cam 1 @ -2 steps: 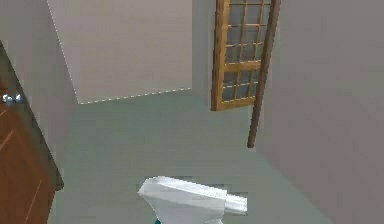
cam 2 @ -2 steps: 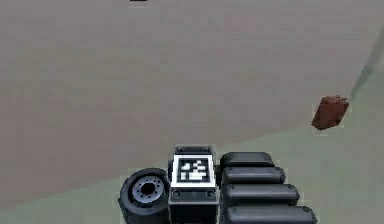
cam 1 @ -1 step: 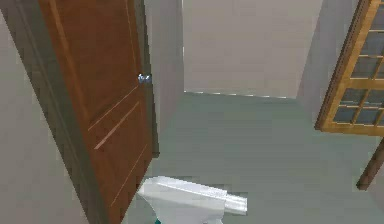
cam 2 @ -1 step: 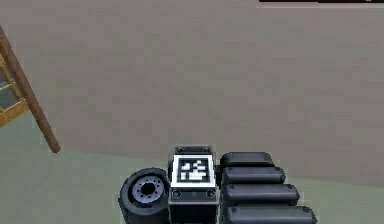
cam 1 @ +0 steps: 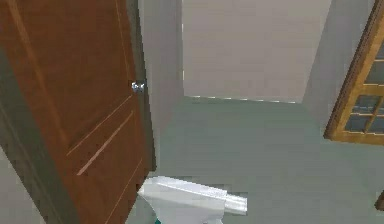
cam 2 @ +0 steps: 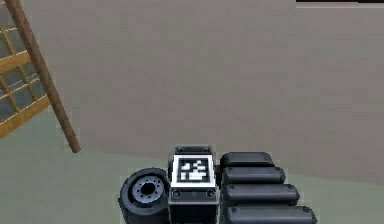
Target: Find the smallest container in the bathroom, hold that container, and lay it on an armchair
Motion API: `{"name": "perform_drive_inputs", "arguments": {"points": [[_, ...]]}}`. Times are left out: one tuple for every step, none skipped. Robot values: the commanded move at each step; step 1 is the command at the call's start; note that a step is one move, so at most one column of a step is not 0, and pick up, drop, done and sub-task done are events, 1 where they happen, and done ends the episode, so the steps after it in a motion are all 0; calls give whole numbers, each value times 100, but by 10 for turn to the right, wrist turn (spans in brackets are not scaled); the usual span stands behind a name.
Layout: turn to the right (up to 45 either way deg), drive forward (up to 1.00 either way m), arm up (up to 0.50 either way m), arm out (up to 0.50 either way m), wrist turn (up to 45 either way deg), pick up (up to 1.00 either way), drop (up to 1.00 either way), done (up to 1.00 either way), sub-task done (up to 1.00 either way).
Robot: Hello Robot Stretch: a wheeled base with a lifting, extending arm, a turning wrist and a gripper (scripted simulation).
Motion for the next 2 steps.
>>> {"name": "perform_drive_inputs", "arguments": {"points": [[420,0,0,0,0,0,0,0,0],[0,100,0,0,0,0,0,0,0]]}}
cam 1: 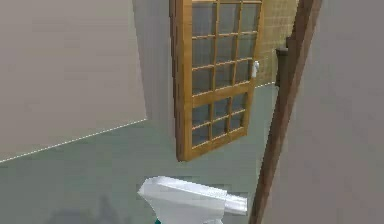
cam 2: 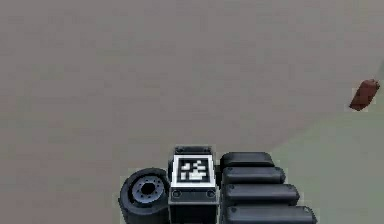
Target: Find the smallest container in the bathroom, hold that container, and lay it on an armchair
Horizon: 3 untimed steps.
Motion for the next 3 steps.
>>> {"name": "perform_drive_inputs", "arguments": {"points": [[0,80,0,0,0,0,0,0,0],[180,0,0,0,0,0,0,0,0],[0,45,0,0,0,0,0,0,0]]}}
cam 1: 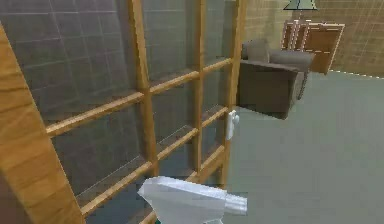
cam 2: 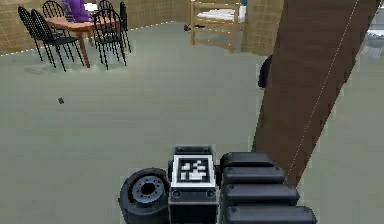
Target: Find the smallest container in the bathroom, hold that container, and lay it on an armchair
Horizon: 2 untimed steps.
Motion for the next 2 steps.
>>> {"name": "perform_drive_inputs", "arguments": {"points": [[360,0,0,0,0,0,0,0,0],[0,100,0,0,0,0,0,0,0]]}}
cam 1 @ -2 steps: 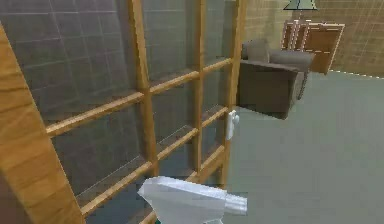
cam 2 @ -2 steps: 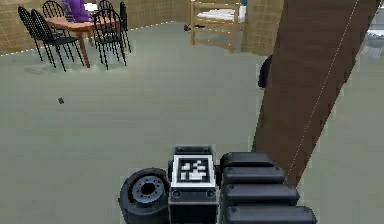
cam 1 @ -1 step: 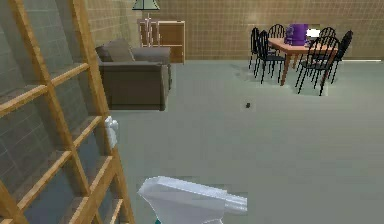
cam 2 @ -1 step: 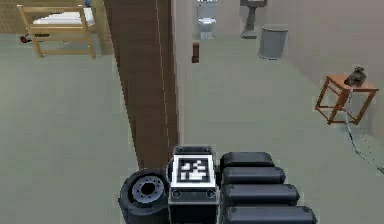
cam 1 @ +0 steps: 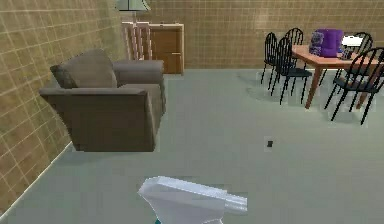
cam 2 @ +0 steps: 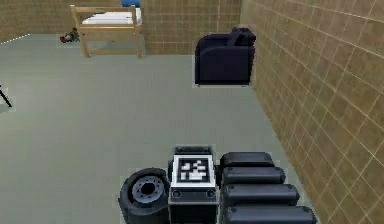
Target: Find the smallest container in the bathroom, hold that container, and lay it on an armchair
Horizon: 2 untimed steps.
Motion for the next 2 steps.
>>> {"name": "perform_drive_inputs", "arguments": {"points": [[0,100,0,0,0,0,0,0,0],[0,100,0,0,0,0,0,0,0]]}}
